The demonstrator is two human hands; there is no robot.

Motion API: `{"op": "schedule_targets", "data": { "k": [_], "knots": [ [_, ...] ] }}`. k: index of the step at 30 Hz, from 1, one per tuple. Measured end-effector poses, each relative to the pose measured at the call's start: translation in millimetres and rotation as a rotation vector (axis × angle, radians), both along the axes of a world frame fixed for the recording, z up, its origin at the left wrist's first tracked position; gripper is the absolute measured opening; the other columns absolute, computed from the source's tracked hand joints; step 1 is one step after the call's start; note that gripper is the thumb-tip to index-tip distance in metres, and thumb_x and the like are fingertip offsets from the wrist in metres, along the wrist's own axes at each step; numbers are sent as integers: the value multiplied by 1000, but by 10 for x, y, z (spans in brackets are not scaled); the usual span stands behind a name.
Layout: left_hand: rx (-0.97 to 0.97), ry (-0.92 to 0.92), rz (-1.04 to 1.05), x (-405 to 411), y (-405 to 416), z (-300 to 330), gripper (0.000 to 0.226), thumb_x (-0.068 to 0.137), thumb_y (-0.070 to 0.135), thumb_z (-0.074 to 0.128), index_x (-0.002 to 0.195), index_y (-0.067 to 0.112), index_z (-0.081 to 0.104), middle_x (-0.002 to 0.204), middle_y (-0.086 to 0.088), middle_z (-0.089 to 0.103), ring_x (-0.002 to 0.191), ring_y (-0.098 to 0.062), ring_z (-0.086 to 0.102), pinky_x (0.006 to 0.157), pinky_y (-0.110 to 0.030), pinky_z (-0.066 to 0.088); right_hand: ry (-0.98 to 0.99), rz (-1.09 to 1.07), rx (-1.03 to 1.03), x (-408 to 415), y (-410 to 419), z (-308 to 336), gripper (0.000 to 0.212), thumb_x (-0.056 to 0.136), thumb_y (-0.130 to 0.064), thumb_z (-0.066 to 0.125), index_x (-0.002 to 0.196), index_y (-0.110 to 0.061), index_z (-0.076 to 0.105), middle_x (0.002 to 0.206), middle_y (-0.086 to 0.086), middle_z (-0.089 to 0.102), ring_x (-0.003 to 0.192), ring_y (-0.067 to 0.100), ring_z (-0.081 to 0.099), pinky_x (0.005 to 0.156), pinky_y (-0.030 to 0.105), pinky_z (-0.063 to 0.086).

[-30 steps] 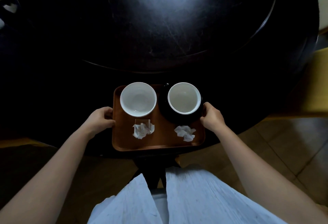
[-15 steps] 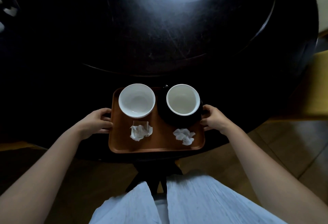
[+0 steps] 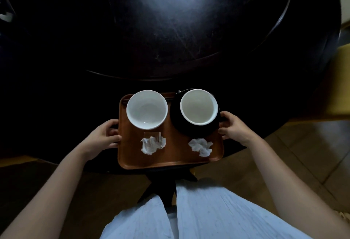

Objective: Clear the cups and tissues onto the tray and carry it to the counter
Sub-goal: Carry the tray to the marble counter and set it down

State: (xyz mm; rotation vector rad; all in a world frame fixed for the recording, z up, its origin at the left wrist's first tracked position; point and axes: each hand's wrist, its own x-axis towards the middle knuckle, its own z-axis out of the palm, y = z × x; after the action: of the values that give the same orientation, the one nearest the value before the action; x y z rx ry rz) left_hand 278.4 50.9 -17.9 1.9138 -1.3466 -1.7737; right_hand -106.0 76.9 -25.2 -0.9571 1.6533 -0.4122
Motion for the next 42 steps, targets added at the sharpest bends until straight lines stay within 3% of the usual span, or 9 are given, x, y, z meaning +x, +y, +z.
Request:
{"op": "schedule_targets", "data": {
  "k": [5,10,16,23,26,28,33,36,42],
  "knots": [
    [-55,24,-25,-75,74,101,40,85,-2,54,106,31,50,100,-5,62,95,-15,62,66,-20,54,1,-31,-84,-53,206,119,39,87,10,51,110,-21,45,92,0,57,86,14,60,52,16,56],
    [-147,34,-60,-232,93,287,44,86,-4,51,122,22,49,103,2,61,96,-11,60,72,-22,50,8,-105,-167,-109,495,274,37,86,8,54,108,-22,48,94,-3,58,89,14,60,55,20,56],
    [-226,73,-122,-410,124,452,45,87,-5,50,124,19,51,105,3,64,95,-11,63,67,-16,55,29,-244,-243,-201,937,353,43,81,6,61,98,-33,56,103,6,64,101,21,62,81,40,55],
    [-223,154,-279,-863,119,615,45,86,-11,48,111,26,55,96,4,66,80,0,67,61,-15,54,175,-463,-276,-255,1687,483,37,77,14,61,103,-13,58,90,1,67,82,0,64,67,9,50],
    [-205,176,-386,-1133,187,634,45,85,-13,48,110,24,57,96,1,68,80,-4,69,61,-17,54,165,-567,-258,-332,2078,537,37,78,20,53,104,-7,57,88,-1,64,76,-13,62,62,5,48],
    [-186,193,-450,-1345,280,655,45,85,-13,48,111,22,59,93,2,71,80,-9,70,62,-19,55,170,-647,-251,-400,2367,581,39,79,20,52,104,-10,55,89,-1,63,82,-6,64,62,4,48],
    [-173,230,-611,-1959,640,710,48,84,-16,46,108,22,61,92,-1,72,79,-12,70,63,-22,56,242,-873,-186,-567,3191,669,49,83,14,52,128,-4,45,87,5,61,86,18,62,68,20,49],
    [-189,240,-705,-2355,912,720,49,83,-15,48,110,23,61,92,-5,72,79,-17,69,66,-27,56,285,-934,-166,-674,3728,722,42,82,9,58,118,-12,53,87,8,66,91,30,65,76,39,53],
    [-207,284,-924,-3077,1680,781,54,79,-16,50,98,32,67,85,0,75,77,-16,70,63,-25,56,322,-1111,-157,-782,4820,889,36,81,7,60,110,-14,57,89,12,69,83,26,67,73,43,56]
  ]
}}
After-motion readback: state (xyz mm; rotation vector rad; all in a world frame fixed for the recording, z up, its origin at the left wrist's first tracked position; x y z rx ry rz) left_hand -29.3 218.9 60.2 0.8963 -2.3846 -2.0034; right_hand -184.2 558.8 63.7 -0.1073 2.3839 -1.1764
